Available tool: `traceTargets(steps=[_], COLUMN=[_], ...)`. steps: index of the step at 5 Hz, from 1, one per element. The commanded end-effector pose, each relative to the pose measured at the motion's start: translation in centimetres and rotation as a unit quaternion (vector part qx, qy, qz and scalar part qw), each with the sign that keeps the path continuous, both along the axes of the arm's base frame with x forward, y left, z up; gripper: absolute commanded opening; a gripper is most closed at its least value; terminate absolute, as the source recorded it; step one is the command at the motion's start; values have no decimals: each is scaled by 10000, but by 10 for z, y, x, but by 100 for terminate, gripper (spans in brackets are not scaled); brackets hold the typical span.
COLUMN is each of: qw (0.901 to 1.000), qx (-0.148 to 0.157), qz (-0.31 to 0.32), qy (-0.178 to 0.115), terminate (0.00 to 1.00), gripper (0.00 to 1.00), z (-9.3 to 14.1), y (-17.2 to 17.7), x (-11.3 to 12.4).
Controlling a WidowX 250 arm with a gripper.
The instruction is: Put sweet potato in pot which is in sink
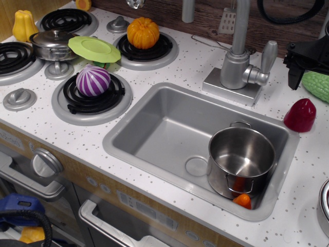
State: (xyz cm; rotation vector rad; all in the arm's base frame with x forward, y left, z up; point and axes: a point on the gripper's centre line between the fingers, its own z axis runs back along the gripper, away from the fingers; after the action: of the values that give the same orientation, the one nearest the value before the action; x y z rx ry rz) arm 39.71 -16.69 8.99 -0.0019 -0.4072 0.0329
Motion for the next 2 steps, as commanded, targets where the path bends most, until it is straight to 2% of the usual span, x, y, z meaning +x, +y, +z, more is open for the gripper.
traceTargets(steps=[1, 2], qw=[10000, 9998], qx=[0, 53], qz=[0, -99], qy=[0, -159], terminate=[0, 0], gripper=[100, 100], z=[0, -8], y=[0, 1], x=[0, 11])
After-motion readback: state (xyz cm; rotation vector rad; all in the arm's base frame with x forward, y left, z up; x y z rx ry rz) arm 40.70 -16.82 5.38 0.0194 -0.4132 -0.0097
